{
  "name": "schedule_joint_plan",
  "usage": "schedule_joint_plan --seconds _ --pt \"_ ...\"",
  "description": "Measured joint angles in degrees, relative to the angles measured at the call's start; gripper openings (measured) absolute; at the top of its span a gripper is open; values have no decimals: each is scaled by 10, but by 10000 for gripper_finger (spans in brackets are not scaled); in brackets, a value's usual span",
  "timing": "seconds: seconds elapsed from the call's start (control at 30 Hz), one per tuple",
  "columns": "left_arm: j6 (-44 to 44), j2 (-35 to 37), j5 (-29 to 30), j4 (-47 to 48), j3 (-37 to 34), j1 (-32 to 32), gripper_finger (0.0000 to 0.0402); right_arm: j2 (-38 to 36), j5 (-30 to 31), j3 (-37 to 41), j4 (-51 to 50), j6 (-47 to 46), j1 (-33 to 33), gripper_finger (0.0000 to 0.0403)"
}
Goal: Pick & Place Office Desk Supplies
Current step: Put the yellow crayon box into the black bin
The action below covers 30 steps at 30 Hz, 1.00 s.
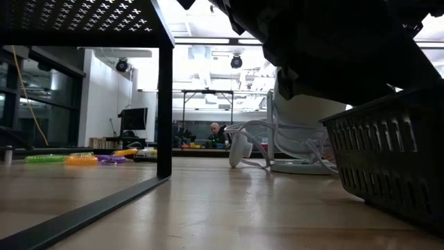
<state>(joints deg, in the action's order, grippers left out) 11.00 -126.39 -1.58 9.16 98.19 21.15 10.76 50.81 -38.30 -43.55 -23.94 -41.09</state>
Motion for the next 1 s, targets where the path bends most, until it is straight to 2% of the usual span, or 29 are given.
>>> schedule_joint_plan --seconds 0.27,0.43,0.63,0.83,1.0 --pt "-26 45 -20 12 -1 -10 173 0 0 0 0 0 0 85" --pt "-55 81 20 45 0 -13 173 0 0 0 0 0 0 85" --pt "-43 84 22 77 0 -10 173 0 0 0 0 0 0 85" --pt "-21 119 15 170 0 -21 173 0 0 0 0 0 0 85" --pt "-10 159 55 254 0 -23 173 0 0 0 0 0 0 85"
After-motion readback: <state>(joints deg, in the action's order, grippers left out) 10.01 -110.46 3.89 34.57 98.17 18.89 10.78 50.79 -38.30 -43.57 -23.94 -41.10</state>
